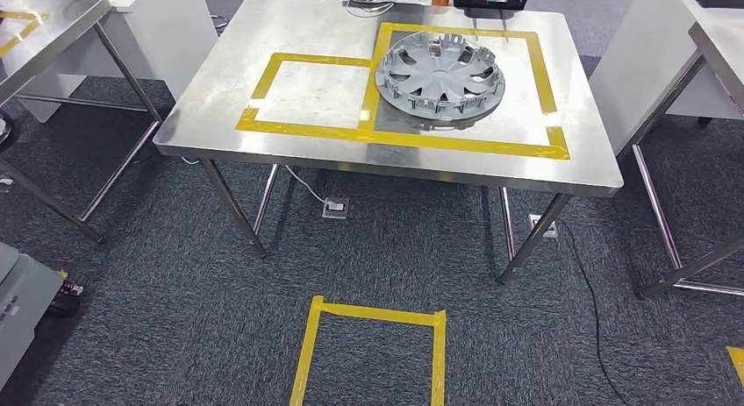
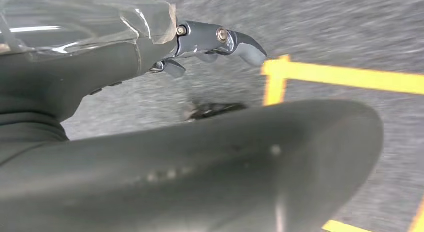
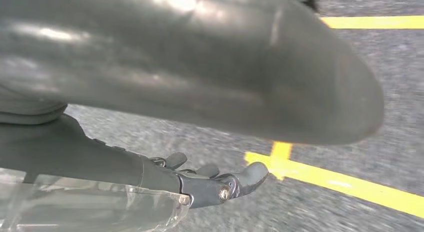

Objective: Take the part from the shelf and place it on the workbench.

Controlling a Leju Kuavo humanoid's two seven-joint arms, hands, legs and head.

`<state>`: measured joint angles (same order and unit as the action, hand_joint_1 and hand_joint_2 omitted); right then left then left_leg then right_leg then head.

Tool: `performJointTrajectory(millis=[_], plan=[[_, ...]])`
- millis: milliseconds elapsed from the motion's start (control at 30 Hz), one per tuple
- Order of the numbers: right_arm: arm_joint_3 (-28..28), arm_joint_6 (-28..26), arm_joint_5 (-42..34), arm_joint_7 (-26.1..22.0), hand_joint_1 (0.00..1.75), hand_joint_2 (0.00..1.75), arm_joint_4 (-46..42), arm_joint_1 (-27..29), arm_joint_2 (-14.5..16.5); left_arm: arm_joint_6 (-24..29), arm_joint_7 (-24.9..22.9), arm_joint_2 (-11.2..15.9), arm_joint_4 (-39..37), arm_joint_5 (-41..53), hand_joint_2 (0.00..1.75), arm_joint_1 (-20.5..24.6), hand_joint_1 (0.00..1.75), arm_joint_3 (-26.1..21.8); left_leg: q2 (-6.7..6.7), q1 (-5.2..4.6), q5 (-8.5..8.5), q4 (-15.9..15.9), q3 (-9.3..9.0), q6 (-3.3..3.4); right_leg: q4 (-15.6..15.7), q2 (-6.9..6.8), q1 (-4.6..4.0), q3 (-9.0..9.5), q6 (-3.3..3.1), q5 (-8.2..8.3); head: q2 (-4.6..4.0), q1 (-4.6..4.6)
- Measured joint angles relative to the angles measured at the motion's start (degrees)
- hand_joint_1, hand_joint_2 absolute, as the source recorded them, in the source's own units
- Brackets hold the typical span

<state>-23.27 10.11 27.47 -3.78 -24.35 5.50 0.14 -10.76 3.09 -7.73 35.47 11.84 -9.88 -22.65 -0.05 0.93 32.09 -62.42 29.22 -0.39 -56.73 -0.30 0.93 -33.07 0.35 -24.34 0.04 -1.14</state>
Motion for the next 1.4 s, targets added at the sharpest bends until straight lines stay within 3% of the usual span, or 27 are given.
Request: performJointTrajectory(millis=[67, 167, 200, 233, 267, 333, 367, 400, 433, 500, 567, 633, 700, 733, 833, 867, 900, 933, 1000, 1067, 1100, 1133, 1200, 1233, 1300, 1367, 1400], plan=[[1.86, -0.84, -2.24, 0.28, 0.00, 0.00, -0.89, -0.76, -0.05, 0.89, -0.22, 0.55, -1.99, -0.98, 0.00, -0.56, 0.00, 1.82, -0.15, -0.31, -1.41, 5.50, -3.25, 0.42, 0.00, -0.08, -0.08, -0.43, 0.80, 0.74, 0.00, 0.13], [4.80, -2.16, -5.92, 0.72, 0.00, 0.00, -1.38, -1.10, -0.13, 2.37, -0.64, 1.47, -4.42, -2.57, 0.00, -1.32, 0.00, 4.68, -0.09, -0.86, -2.53, 5.93, -2.47, 1.68, 0.14, -0.21, 0.11, -0.94, 1.88, 1.82, 0.00, 0.29], [5.84, -2.63, -7.23, 0.96, 0.00, 0.00, -1.37, -0.83, -0.10, 2.90, -0.79, 1.77, -4.92, -3.11, 0.00, -1.32, 0.00, 5.66, 0.03, -0.87, -3.14, 6.08, -1.89, 2.26, -0.38, -0.19, 0.17, -1.37, 1.94, 1.26, 0.00, 0.35], [6.79, -3.05, -8.39, 1.17, 0.00, 0.00, -1.28, -0.41, -0.07, 3.39, -0.90, 2.09, -5.20, -3.63, 0.00, -1.13, 0.00, 6.56, 0.15, -0.85, -3.82, 6.28, -1.18, 2.88, -1.75, -0.14, 0.19, -2.07, 1.73, -0.18, 0.00, 0.42], [7.76, -3.50, -9.62, 1.37, 0.00, 0.00, -1.04, 0.11, -0.03, 3.89, -0.99, 2.37, -5.35, -4.14, 0.00, -0.74, 0.00, 7.48, 0.27, -0.85, -4.56, 6.41, -0.29, 3.40, -4.40, -0.08, 0.21, -3.11, 1.27, -2.63, 0.00, 0.51], [9.59, -4.36, -11.95, 1.65, 0.00, 0.00, -0.05, 1.36, 0.01, 4.80, -1.16, 2.95, -5.32, -5.14, 0.00, 0.41, 0.00, 9.21, 0.35, -1.29, -5.94, 6.36, 1.47, 3.97, -11.86, 0.06, 0.16, -5.23, 0.51, -7.87, 0.00, 0.60], [10.43, -4.78, -13.08, 1.80, 0.00, 0.00, 0.70, 2.11, 0.01, 5.20, -1.26, 3.19, -5.16, -5.61, 0.00, 1.13, 0.00, 10.06, 0.38, -1.51, -6.67, 6.32, 2.36, 4.05, -15.14, 0.09, 0.13, -5.65, 0.55, -9.34, 0.00, 0.58], [11.18, -5.16, -14.08, 1.97, 0.00, 0.00, 1.57, 2.95, 0.01, 5.58, -1.37, 3.40, -4.84, -6.03, 0.00, 1.90, 0.00, 10.84, 0.41, -1.70, -7.37, 6.27, 3.24, 4.07, -16.76, 0.11, 0.10, -5.22, 0.90, -9.48, 0.00, 0.57], [11.86, -5.49, -14.97, 2.15, 0.00, 0.00, 2.51, 3.86, -0.01, 5.91, -1.46, 3.57, -4.39, -6.44, 0.00, 2.72, 0.00, 11.56, 0.43, -1.82, -8.06, 6.20, 4.07, 4.04, -16.34, 0.11, 0.07, -3.77, 1.40, -8.62, 0.00, 0.57], [13.14, -6.08, -16.56, 2.44, 0.00, 0.00, 4.36, 5.62, -0.01, 6.55, -1.58, 3.92, -3.30, -7.11, 0.00, 4.37, 0.00, 12.84, 0.44, -1.90, -9.24, 5.98, 5.62, 3.81, -9.72, 0.11, -0.03, 1.80, 2.01, -6.38, 0.00, 0.57], [14.57, -6.72, -18.28, 2.65, 0.00, 0.00, 5.90, 7.02, -0.08, 7.23, -1.69, 4.37, -2.45, -7.84, 0.00, 5.79, 0.00, 14.23, 0.53, -1.97, -10.28, 5.74, 6.60, 3.27, -1.18, 0.12, -0.38, 7.43, 1.54, -6.34, 0.00, 0.51], [16.22, -7.54, -20.44, 2.86, 0.00, 0.00, 6.81, 7.84, -0.19, 8.11, -1.93, 4.87, -2.33, -8.79, 0.00, 6.46, 0.00, 15.83, 0.77, -1.96, -11.32, 5.77, 7.03, 2.58, 2.24, 0.17, -0.90, 9.11, 0.81, -6.74, 0.00, 0.59], [17.75, -8.31, -22.55, 3.15, 0.00, 0.00, 6.89, 7.77, -0.21, 8.97, -2.26, 5.45, -3.36, -9.70, 0.00, 6.09, 0.00, 17.23, 0.83, -1.79, -11.44, 5.54, 7.38, 1.89, 2.24, 0.09, -0.74, 8.04, -0.03, -5.74, 0.00, 0.74], [18.37, -8.63, -23.39, 3.31, 0.00, 0.00, 6.52, 7.33, -0.20, 9.28, -2.42, 5.65, -4.23, -10.05, 0.00, 5.56, 0.00, 17.80, 0.73, -1.62, -10.04, 4.54, 7.74, 1.48, 2.29, 0.01, -0.53, 7.41, -0.58, -5.12, 0.00, 0.66], [19.67, -9.15, -24.96, 3.41, 0.00, 0.00, 4.13, 4.84, -0.11, 9.91, -2.74, 6.00, -7.62, -10.73, 0.00, 3.02, 0.00, 19.01, 0.27, -0.76, -1.21, -4.35, 9.59, 0.14, 2.31, -0.12, -0.26, 5.32, -1.35, -3.16, 0.00, 0.37], [19.97, -9.22, -25.24, 3.41, 0.00, 0.00, 3.18, 3.86, -0.08, 10.04, -2.78, 6.06, -8.81, -10.91, 0.00, 2.07, 0.00, 19.29, 0.20, -0.50, 0.56, -7.80, 9.97, -0.23, 2.26, -0.17, -0.27, 4.54, -1.26, -2.49, 0.00, 0.34], [20.24, -9.25, -25.45, 3.41, 0.00, 0.00, 2.18, 2.85, -0.06, 10.15, -2.79, 6.13, -10.04, -11.03, 0.00, 1.11, 0.00, 19.54, 0.17, -0.24, 0.78, -10.13, 9.82, -0.52, 2.15, -0.28, -0.27, 3.69, -1.10, -1.85, 0.00, 0.35], [20.46, -9.28, -25.62, 3.41, 0.00, 0.00, 1.11, 1.82, -0.05, 10.23, -2.80, 6.21, -11.30, -11.11, 0.00, 0.15, 0.00, 19.76, 0.17, 0.04, -0.34, -10.64, 8.80, -0.74, 1.97, -0.39, -0.25, 2.77, -0.89, -1.21, 0.00, 0.34], [20.82, -9.37, -25.86, 3.41, 0.00, 0.00, -1.28, -0.26, -0.06, 10.29, -2.83, 6.42, -13.82, -11.16, 0.00, -1.69, 0.00, 20.09, 0.13, 0.62, -3.22, -5.86, 3.81, -1.02, 1.34, -0.55, -0.19, 1.05, -0.32, -0.10, 0.00, 0.33], [21.09, -9.54, -26.15, 3.43, 0.00, 0.00, -3.67, -1.73, -0.14, 10.35, -2.93, 6.65, -16.01, -11.20, 0.00, -3.00, 0.00, 20.46, -0.07, 0.65, -2.57, 2.34, -2.51, -0.95, 0.84, -0.52, -0.27, -0.36, 0.45, 0.75, 0.00, 0.32], [21.25, -9.68, -26.41, 3.40, 0.00, 0.00, -4.10, -1.99, -0.18, 10.44, -3.00, 6.74, -16.38, -11.25, 0.00, -3.23, 0.00, 20.69, -0.10, 0.39, -1.70, 5.08, -4.29, -0.67, 0.79, -0.51, -0.37, -0.83, 0.90, 1.21, 0.00, 0.35], [21.41, -9.81, -26.69, 3.44, 0.00, 0.00, -3.58, -1.81, -0.20, 10.56, -3.06, 6.81, -15.94, -11.30, 0.00, -3.00, 0.00, 20.90, -0.15, -0.02, -1.22, 6.41, -4.93, -0.19, 0.92, -0.62, -0.41, -1.19, 1.37, 1.73, 0.00, 0.40], [21.69, -10.00, -27.17, 3.60, 0.00, 0.00, -0.30, 0.35, -0.15, 10.77, -3.03, 6.84, -13.08, -11.38, 0.00, -0.71, 0.00, 21.18, -0.35, -0.46, -2.23, 6.85, -3.69, 1.20, 0.86, -1.10, -0.24, -1.50, 2.07, 2.26, 0.00, 0.51], [21.78, -10.03, -27.27, 3.75, 0.00, 0.00, 1.72, 2.18, -0.12, 10.80, -2.99, 6.84, -11.25, -11.40, 0.00, 1.14, 0.00, 21.23, -0.66, -0.49, -2.90, 6.97, -2.88, 1.90, -0.01, -1.11, -0.09, -1.87, 2.02, 1.32, 0.00, 0.59], [21.97, -10.04, -27.36, 3.95, 0.00, 0.00, 5.48, 6.39, 0.02, 10.83, -2.93, 6.88, -7.58, -11.49, 0.00, 4.92, 0.00, 21.30, -1.08, -0.51, -4.31, 7.17, -1.22, 2.99, -5.13, -0.48, 0.09, -3.64, 1.21, -3.51, 0.00, 0.80], [22.14, -10.03, -27.37, 4.11, 0.00, 0.00, 8.82, 9.76, 0.07, 10.83, -2.93, 6.97, -4.21, -11.67, 0.00, 7.80, 0.00, 21.33, -1.21, -0.90, -5.70, 7.06, 0.51, 3.38, -12.95, 0.07, 0.08, -5.82, 0.81, -8.51, 0.00, 0.92], [22.16, -10.04, -27.38, 4.16, 0.00, 0.00, 10.05, 10.90, -0.02, 10.83, -2.93, 7.01, -3.01, -11.76, 0.00, 8.79, 0.00, 21.33, -1.18, -1.07, -6.43, 6.96, 1.45, 3.37, -15.82, 0.18, 0.09, -6.16, 1.14, -9.39, 0.00, 0.92]])
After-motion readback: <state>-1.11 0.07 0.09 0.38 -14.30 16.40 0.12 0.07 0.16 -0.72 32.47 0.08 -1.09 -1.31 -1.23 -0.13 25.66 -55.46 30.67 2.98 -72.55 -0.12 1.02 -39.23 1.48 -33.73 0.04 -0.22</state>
